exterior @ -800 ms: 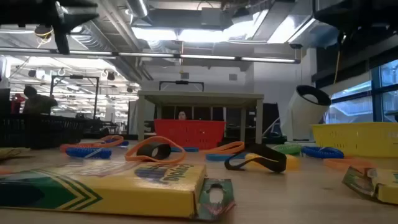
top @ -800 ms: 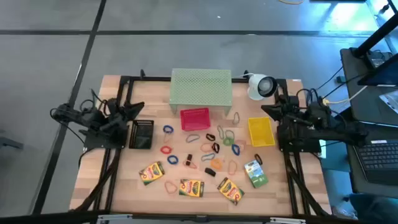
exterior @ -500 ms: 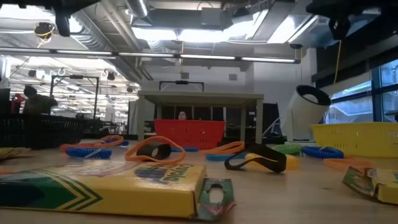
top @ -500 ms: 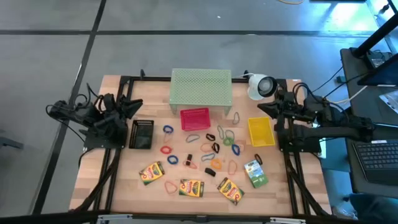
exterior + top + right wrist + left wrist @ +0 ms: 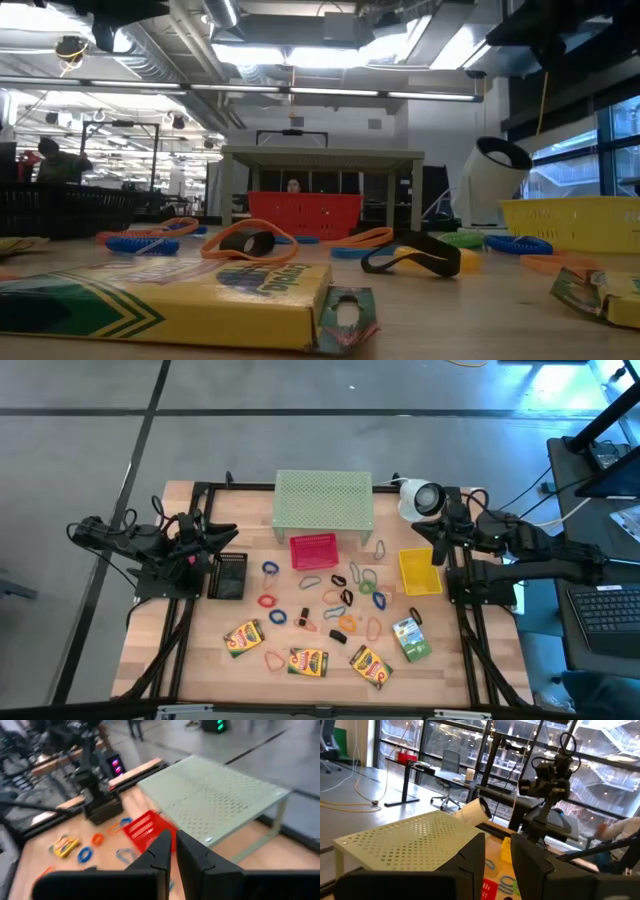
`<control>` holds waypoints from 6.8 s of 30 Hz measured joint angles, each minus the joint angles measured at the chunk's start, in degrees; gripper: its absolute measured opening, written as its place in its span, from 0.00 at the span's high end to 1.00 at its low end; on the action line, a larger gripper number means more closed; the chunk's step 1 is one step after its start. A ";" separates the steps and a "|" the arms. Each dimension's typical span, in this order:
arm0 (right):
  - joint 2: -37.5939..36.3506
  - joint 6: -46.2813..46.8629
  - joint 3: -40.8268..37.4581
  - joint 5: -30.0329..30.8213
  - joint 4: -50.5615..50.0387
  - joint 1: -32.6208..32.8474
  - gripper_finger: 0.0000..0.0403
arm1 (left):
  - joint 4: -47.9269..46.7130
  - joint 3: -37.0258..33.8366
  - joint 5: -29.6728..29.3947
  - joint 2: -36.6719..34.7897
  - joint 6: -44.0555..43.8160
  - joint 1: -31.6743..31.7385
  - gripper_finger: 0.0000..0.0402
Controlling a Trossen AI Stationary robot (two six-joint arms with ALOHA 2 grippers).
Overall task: Pick & Place Office Desk Supplies
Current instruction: Put the blue spring keychain into the yellow bin
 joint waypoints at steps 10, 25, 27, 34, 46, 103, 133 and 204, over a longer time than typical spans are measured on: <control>10.93 11.58 0.08 -2.31 -0.79 0.02 0.71 | -6.15 -0.09 1.04 3.33 -1.96 0.02 0.73; 30.20 8.84 7.26 -9.79 -15.11 4.02 0.77 | -7.76 -0.09 5.76 4.76 -1.52 3.95 0.54; 32.56 9.44 7.26 -11.25 -14.93 5.00 0.79 | -8.00 -0.09 7.94 4.82 -1.42 4.90 0.52; 39.96 12.86 7.26 -11.87 -14.96 7.98 0.83 | -8.15 -0.09 9.11 5.09 -0.94 7.41 0.53; 53.54 18.71 7.21 -12.44 -12.23 15.31 0.81 | -9.84 -0.09 16.01 5.95 -3.21 10.91 0.52; 63.02 19.57 8.76 -18.18 -5.49 18.53 0.98 | -11.14 -0.04 22.14 9.20 -1.96 12.66 0.52; 64.27 -10.91 8.79 -13.49 -2.12 20.46 0.58 | -11.21 -0.04 22.14 9.19 -2.14 12.66 0.52; 29.39 36.66 -6.68 -5.03 -23.92 2.59 0.96 | -3.08 -0.02 28.18 15.67 -7.76 12.63 0.52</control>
